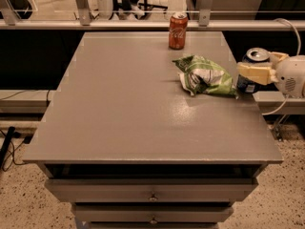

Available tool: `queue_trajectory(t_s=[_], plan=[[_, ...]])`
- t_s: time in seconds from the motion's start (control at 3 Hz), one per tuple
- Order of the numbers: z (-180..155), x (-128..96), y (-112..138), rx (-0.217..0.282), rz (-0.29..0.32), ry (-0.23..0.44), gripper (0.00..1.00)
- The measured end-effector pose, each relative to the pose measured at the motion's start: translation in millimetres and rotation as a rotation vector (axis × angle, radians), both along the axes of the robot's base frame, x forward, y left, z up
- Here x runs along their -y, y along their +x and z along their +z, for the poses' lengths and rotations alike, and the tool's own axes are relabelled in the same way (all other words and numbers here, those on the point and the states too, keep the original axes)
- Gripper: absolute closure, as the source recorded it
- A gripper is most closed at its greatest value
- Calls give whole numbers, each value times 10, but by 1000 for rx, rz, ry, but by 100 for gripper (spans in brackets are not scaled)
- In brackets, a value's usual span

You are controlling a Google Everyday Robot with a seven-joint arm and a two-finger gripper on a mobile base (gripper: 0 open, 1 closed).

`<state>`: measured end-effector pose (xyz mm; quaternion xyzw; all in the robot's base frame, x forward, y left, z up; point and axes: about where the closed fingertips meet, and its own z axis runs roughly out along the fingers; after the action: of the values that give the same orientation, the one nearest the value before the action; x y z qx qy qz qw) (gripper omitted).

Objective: Move pepsi can near green jalapeno chip bag

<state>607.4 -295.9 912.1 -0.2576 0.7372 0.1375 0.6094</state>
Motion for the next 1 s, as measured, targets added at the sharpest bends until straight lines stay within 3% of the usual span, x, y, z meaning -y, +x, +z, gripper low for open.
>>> queue_trajectory(t_s=[0.33,0.67,1.0], plan=[[-67,-183,-56,-41,20,29,100],[-86,-250,-123,-75,24,46,81],[-30,-186,-205,-73,26,61,50]])
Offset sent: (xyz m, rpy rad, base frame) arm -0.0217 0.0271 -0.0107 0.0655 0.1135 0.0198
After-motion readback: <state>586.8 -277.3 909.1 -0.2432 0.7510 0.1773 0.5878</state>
